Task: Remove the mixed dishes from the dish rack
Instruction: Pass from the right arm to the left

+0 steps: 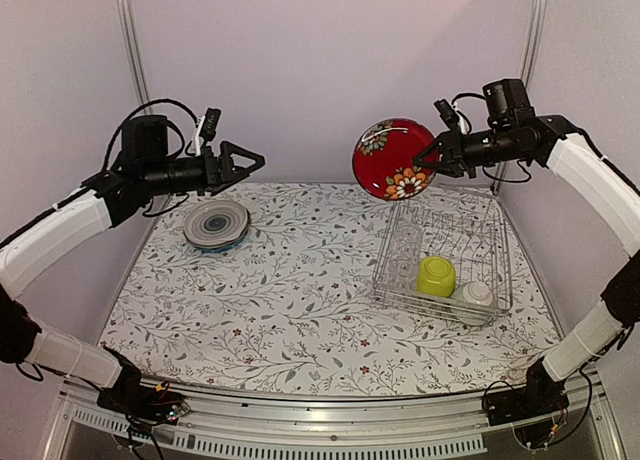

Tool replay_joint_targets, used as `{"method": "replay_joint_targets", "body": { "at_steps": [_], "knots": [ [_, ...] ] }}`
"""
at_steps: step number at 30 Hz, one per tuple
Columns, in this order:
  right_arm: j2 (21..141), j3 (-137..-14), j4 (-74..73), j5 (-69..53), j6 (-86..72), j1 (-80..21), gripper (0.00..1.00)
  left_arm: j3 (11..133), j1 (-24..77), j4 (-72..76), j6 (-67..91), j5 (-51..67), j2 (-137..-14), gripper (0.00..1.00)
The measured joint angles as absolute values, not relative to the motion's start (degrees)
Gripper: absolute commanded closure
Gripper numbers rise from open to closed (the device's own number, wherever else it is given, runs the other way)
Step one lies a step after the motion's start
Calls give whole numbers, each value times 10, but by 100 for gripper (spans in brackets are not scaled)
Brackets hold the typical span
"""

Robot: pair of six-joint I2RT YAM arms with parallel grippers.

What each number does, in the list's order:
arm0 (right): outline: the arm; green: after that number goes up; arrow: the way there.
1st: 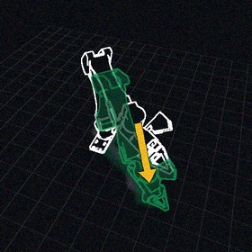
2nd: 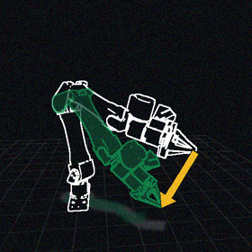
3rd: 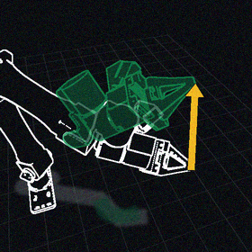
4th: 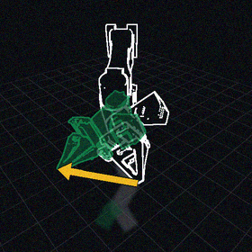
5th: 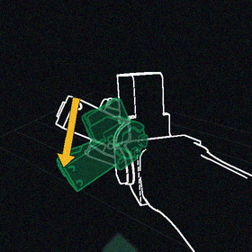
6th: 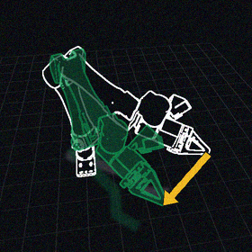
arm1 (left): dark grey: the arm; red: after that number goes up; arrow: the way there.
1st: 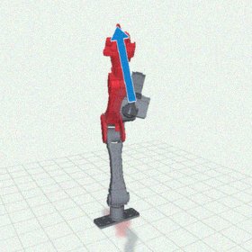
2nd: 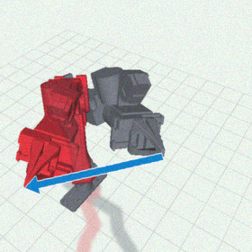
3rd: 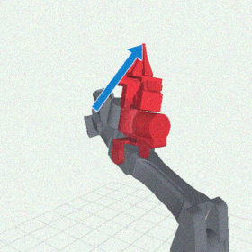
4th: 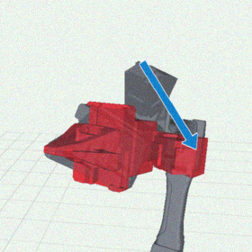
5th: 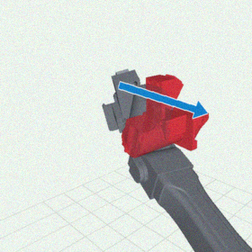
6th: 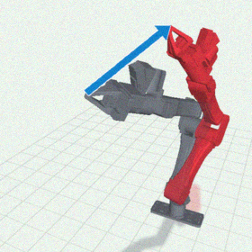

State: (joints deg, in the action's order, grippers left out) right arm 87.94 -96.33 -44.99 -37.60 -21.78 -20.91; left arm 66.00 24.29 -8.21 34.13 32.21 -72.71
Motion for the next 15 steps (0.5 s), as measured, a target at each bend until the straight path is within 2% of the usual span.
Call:
{"method": "replay_joint_targets", "body": {
  "at_steps": [7, 15],
  "knots": [
    [851, -884, -366, -422, -224, -252, 100, 717, 331, -84, 336, 337, -797, 26],
    [850, -858, -332, -435, -227, -298, 100, 758, 390, -107, 324, 334, -860, 43]
  ]
}}
